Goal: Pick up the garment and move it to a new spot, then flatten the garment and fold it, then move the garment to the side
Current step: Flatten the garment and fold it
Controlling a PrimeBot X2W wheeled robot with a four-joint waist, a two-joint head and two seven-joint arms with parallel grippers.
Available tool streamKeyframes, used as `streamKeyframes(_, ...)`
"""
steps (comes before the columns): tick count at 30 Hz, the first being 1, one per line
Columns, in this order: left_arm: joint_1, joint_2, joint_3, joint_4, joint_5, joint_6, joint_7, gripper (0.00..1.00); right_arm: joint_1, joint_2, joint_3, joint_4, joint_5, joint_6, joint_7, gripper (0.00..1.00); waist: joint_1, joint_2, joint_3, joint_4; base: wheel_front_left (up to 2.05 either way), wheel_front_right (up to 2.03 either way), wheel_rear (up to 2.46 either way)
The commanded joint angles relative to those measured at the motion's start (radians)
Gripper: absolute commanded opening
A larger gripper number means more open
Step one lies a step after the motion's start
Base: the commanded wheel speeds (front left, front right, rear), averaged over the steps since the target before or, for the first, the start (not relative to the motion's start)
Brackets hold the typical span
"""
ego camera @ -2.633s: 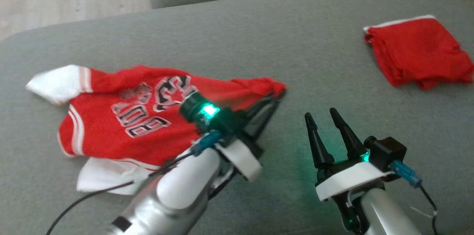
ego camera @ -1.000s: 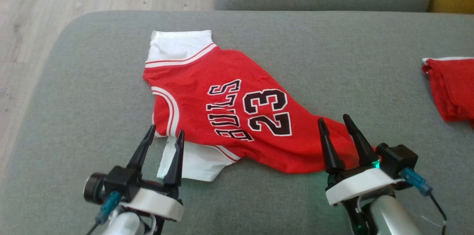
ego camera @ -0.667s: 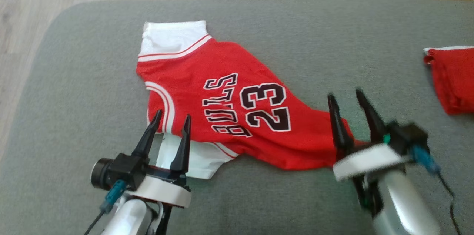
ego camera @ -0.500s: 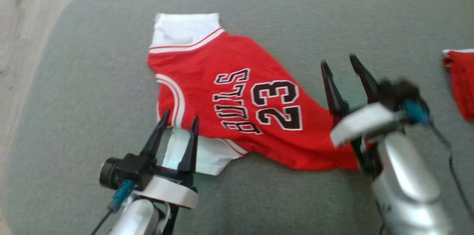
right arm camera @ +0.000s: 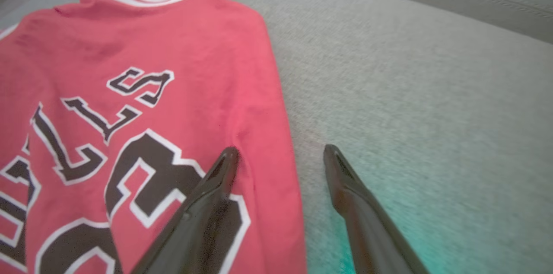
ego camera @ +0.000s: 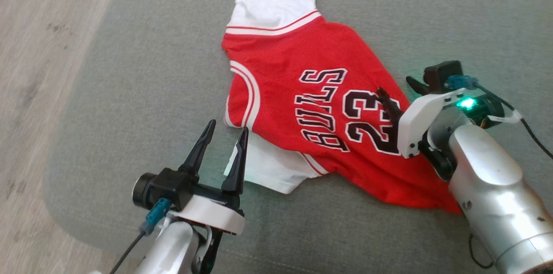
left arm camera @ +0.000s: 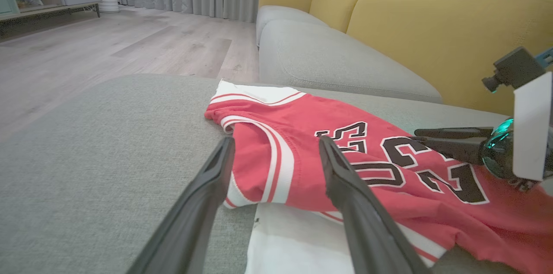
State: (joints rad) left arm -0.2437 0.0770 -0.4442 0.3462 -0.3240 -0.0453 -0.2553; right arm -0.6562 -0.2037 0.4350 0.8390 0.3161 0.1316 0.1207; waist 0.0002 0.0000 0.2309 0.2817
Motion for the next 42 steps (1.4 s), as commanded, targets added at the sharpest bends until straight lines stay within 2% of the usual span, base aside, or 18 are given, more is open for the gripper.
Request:
streamKeyframes(1,-0.033,-0.003,0.045,-0.026,0.007,-0.004,-0.006,1.00,-0.030,0.001,0.032,-0.017,0.011,-0.001,0.002,1.00,-0.0002,0.0000,0.010,0.013,0.00,0.00,0.00)
streamKeyframes(3,-0.030,-0.007,0.054,-0.023,0.014,-0.010,-0.006,1.00,-0.042,-0.008,0.084,0.004,0.031,-0.001,0.009,0.98,-0.0002,0.0000,0.011,0.017,0.00,0.00,0.00)
streamKeyframes(4,-0.029,-0.009,0.059,-0.022,0.017,-0.013,-0.006,1.00,-0.047,-0.011,0.108,0.012,0.044,-0.001,0.012,0.73,-0.0002,0.0000,0.012,0.018,0.00,0.00,0.00)
streamKeyframes(6,-0.026,-0.011,0.069,-0.020,0.023,-0.017,-0.006,1.00,-0.057,-0.019,0.152,0.022,0.072,-0.001,0.012,0.04,-0.0002,0.0000,0.010,0.016,0.00,0.00,0.00)
streamKeyframes(7,-0.024,-0.013,0.075,-0.018,0.026,-0.018,-0.006,1.00,-0.063,-0.024,0.170,0.026,0.085,-0.001,0.007,0.00,-0.0002,0.0000,0.007,0.013,0.00,0.00,0.00)
streamKeyframes(13,-0.012,-0.018,0.104,-0.013,0.042,-0.026,-0.006,1.00,-0.124,-0.083,0.213,0.048,0.124,-0.001,-0.077,0.00,-0.0002,0.0000,-0.018,-0.014,0.00,0.00,0.00)
streamKeyframes(20,0.004,-0.022,0.122,-0.016,0.056,-0.037,-0.006,1.00,-0.210,-0.181,0.220,0.085,0.134,-0.001,-0.137,0.00,-0.0002,0.0000,-0.045,-0.044,0.00,0.00,0.00)
streamKeyframes(30,-0.016,-0.026,0.120,-0.023,0.060,-0.048,-0.006,1.00,-0.341,-0.311,0.263,0.171,0.044,-0.001,-0.149,0.00,-0.0002,0.0000,-0.015,-0.032,0.00,0.00,0.00)
streamKeyframes(34,-0.024,-0.026,0.116,-0.025,0.052,-0.049,-0.006,1.00,-0.392,-0.340,0.258,0.235,-0.015,-0.001,-0.173,0.00,-0.0002,0.0000,-0.002,-0.018,0.00,0.00,0.00)
streamKeyframes(35,-0.025,-0.026,0.115,-0.026,0.049,-0.048,-0.006,1.00,-0.402,-0.340,0.250,0.250,-0.028,-0.001,-0.188,0.81,-0.0002,0.0000,0.000,-0.016,0.00,0.00,0.00)
streamKeyframes(36,-0.027,-0.026,0.113,-0.026,0.046,-0.046,-0.006,1.00,-0.409,-0.336,0.237,0.266,-0.037,-0.001,-0.204,1.00,-0.0002,0.0000,0.000,-0.015,0.00,0.00,0.00)
streamKeyframes(39,-0.027,-0.027,0.113,-0.025,0.042,-0.043,-0.006,1.00,-0.416,-0.318,0.207,0.291,-0.050,-0.001,-0.246,1.00,-0.0002,0.0000,-0.003,-0.017,0.00,0.00,0.00)
streamKeyframes(42,-0.024,-0.027,0.118,-0.024,0.042,-0.036,-0.006,1.00,-0.410,-0.267,0.132,0.333,-0.073,-0.001,-0.335,1.00,-0.0002,0.0000,-0.025,-0.039,0.00,0.00,0.00)
